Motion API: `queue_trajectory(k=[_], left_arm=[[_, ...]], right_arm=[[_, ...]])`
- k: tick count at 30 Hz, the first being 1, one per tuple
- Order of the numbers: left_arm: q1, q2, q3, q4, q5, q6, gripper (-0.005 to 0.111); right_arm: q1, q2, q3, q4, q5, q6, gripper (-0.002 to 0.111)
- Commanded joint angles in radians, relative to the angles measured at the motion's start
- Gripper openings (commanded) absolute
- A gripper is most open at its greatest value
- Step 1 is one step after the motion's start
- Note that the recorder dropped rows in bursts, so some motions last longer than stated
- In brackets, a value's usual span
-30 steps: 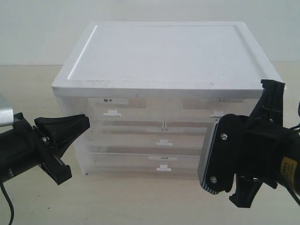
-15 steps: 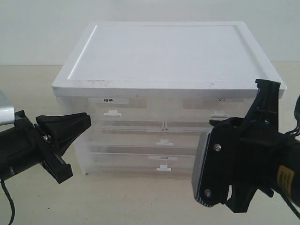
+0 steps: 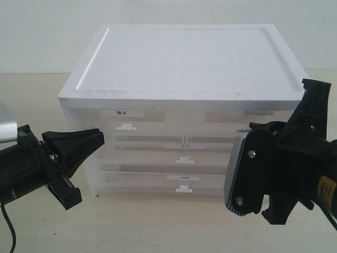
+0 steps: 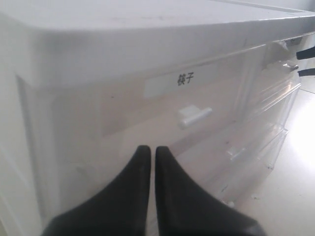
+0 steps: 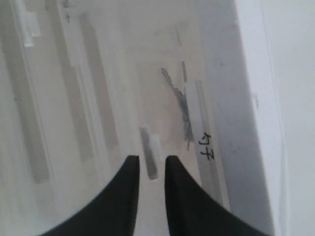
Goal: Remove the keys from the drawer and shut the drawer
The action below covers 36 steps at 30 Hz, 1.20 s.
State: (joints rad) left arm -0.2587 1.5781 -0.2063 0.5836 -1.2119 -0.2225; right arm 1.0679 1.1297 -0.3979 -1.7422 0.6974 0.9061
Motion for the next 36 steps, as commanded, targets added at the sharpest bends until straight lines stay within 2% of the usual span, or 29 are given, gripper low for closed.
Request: queue_trajectory(k=[1,10,16,26,28,30,31,36], left_arm=[[-0.006,0.003,-0.005,0.009,-0.009,-0.008,0.005],[-0.006,0.003,-0.005,0.009,-0.009,-0.008,0.005],[-0.006,0.003,-0.005,0.009,-0.009,-0.008,0.005],[-0.006,0.003,-0.005,0.009,-0.009,-0.008,0.005],[-0.006,0.003,-0.005,0.009,-0.009,-0.008,0.005],[-0.006,0.003,-0.005,0.009,-0.009,-0.008,0.005],[-0.006,0.003,-0.005,0.009,-0.009,-0.008,0.005],[-0.006,0.003,-0.005,0.009,-0.009,-0.008,0.005]], right_arm=[[-0.004,-0.001,0.002,-0.002,-0.029,0.000,0.016],[-0.010,0.001,0.002,-0.002,-0.025,0.002,0.016],[-0.121,0.019,0.002,-0.002,-0.102,0.025,0.016],[-0.121,0.024,-0.004,-0.002,-0.126,0.019,0.016],[-0.121,0.025,-0.010,-0.002,-0.118,0.019,0.014],[-0.121,0.025,-0.011,-0.002,-0.100,0.019,0.002],[-0.121,0.025,-0.011,-0.002,-0.097,0.019,0.000],[-0.121,0.066,-0.011,-0.002,-0.122,0.019,0.000]])
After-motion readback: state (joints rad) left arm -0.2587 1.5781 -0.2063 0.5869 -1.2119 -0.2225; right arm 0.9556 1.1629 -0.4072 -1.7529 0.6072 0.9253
